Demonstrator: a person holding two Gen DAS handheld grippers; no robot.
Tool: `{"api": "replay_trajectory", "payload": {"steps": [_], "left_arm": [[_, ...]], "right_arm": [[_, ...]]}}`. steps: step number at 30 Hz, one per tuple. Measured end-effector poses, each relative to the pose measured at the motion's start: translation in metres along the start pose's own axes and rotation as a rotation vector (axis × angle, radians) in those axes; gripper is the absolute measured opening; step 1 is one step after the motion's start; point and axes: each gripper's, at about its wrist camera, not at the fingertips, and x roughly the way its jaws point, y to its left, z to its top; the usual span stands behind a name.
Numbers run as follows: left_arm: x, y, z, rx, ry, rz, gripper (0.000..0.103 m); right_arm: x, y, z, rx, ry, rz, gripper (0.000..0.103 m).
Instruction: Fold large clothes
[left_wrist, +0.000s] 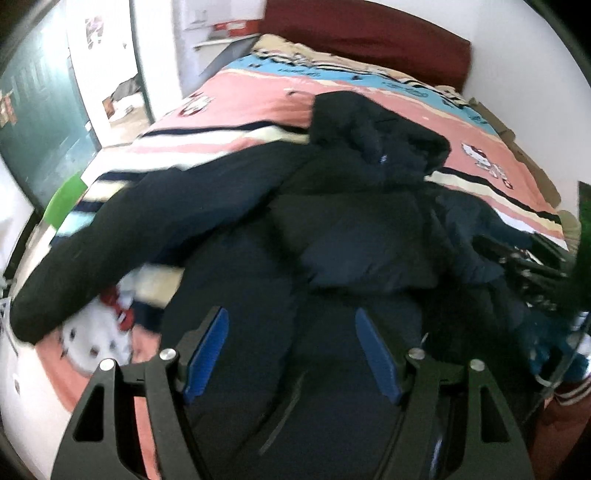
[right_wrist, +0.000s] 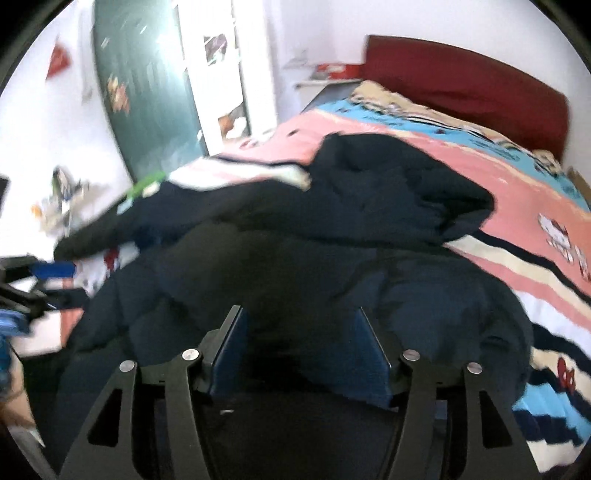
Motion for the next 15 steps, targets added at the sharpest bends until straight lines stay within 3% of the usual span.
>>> {"api": "replay_trajectory", "payload": {"steps": [4, 9, 13, 15], "left_arm": [[0.031, -0.037, 0.028, 0.056, 0.004, -0.042, 0.07], [0.094, -0.066, 0.057, 0.064, 0.066, -0.041, 0.07], [0.144, -0.059, 0.059, 0.058, 0.118, 0.015, 0.072], [0.153, -0.058, 0.055, 0.067, 0.12, 0.004, 0.074]], "right_arm": [[-0.008, -0.054, 0.002, 0.103, -0.025, -0.087, 0.06], [0.013, -0.118, -0.007, 0.224, 0.024, -0.213, 0.06], [0.044, -0.146, -0.026, 0.292, 0.106, -0.211, 0.061], [0.069, -0.152, -0.043, 0.315, 0.187, -0.174, 0.061]]}}
